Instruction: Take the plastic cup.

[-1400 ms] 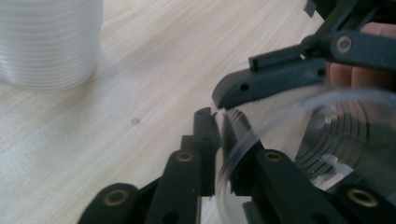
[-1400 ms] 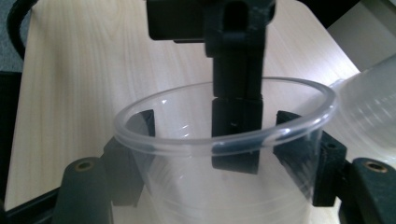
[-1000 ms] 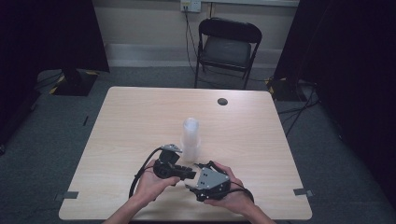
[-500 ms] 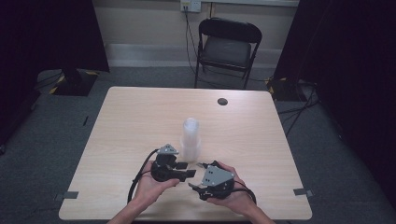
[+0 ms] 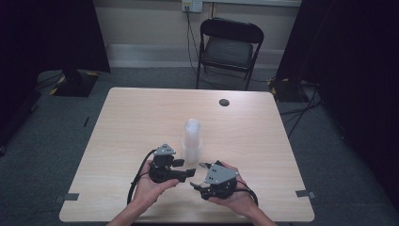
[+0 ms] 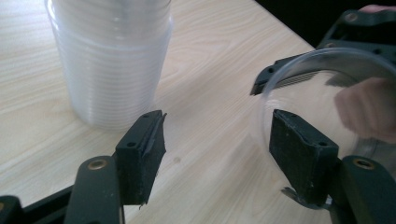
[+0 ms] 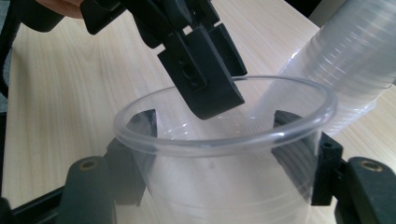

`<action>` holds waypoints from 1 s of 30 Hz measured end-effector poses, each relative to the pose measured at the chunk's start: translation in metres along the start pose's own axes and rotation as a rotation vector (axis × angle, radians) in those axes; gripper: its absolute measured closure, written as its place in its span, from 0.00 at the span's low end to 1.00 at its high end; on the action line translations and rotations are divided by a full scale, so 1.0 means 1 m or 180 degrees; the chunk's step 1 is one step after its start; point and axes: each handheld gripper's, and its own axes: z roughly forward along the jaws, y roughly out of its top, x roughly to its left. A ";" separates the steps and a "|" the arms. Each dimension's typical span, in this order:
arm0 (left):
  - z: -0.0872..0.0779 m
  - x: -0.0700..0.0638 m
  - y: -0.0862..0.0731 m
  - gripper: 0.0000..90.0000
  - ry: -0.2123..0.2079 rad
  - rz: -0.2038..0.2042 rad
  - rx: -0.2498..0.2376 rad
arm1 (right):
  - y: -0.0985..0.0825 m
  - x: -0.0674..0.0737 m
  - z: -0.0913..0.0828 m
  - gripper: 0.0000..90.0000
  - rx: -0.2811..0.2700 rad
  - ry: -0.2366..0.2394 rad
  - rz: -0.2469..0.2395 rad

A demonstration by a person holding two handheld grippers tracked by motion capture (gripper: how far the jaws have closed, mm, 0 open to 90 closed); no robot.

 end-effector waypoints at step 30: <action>-0.017 0.008 0.000 0.35 0.0023 0.0037 -0.0374 | -0.009 -0.032 -0.005 0.35 -0.0133 -0.0079 0.0827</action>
